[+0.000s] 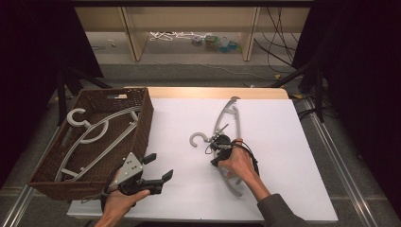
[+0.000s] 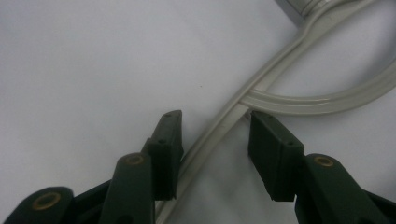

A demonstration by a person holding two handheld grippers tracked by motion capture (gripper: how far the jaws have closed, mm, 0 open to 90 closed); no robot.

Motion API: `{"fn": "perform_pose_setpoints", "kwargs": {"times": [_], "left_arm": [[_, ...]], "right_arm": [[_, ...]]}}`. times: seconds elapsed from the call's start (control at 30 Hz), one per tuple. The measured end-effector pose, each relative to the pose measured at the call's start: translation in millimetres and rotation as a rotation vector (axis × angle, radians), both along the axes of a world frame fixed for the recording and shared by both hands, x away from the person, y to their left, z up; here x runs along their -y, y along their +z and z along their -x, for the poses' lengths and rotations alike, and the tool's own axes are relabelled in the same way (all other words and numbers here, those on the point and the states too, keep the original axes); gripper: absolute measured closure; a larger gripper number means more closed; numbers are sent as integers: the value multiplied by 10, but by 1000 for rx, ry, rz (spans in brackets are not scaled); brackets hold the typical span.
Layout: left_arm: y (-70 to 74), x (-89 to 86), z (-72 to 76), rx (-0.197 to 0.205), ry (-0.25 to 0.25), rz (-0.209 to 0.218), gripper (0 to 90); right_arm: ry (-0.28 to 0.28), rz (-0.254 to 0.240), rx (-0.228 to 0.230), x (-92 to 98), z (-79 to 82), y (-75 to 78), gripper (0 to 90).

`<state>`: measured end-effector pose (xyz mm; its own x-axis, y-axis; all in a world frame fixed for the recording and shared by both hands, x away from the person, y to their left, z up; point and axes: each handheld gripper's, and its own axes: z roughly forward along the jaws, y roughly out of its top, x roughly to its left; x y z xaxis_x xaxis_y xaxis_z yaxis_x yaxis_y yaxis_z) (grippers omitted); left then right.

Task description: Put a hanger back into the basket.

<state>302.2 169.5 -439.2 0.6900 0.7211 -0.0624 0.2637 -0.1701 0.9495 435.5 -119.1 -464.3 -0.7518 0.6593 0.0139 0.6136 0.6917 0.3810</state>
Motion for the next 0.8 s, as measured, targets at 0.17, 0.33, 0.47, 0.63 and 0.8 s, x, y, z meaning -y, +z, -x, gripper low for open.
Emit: {"fn": "perform_pose_setpoints", "kwargs": {"times": [0.17,0.33,0.47,0.63,0.8], "left_arm": [[-4,7,-4,0,1,5,185],[-6,9,-2,1,-3,-2,185],[-4,-2,0,-2,-3,-1,186],[-15,10,2,-9,-1,3,187],[-15,15,1,-3,-5,-6,189]], "right_arm": [[-21,1,-5,-7,-11,0,564],[-5,14,4,-16,-10,0,591],[-8,1,-11,15,-35,5,626],[-16,1,-13,22,-49,7,646],[-24,6,-17,11,-56,9,658]]}}
